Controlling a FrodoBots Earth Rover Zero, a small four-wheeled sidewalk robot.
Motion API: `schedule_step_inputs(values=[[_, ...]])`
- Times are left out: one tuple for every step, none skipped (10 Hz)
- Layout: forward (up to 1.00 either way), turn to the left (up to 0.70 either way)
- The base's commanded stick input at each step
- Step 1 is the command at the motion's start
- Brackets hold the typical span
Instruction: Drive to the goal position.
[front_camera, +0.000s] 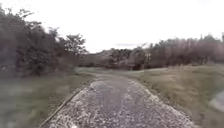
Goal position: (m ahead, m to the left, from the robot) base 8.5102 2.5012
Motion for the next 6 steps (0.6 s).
schedule_step_inputs(values=[[0.85,0.00],[0.85,0.00],[0.85,0.00],[0.85,0.00],[0.85,0.00],[0.85,0.00]])
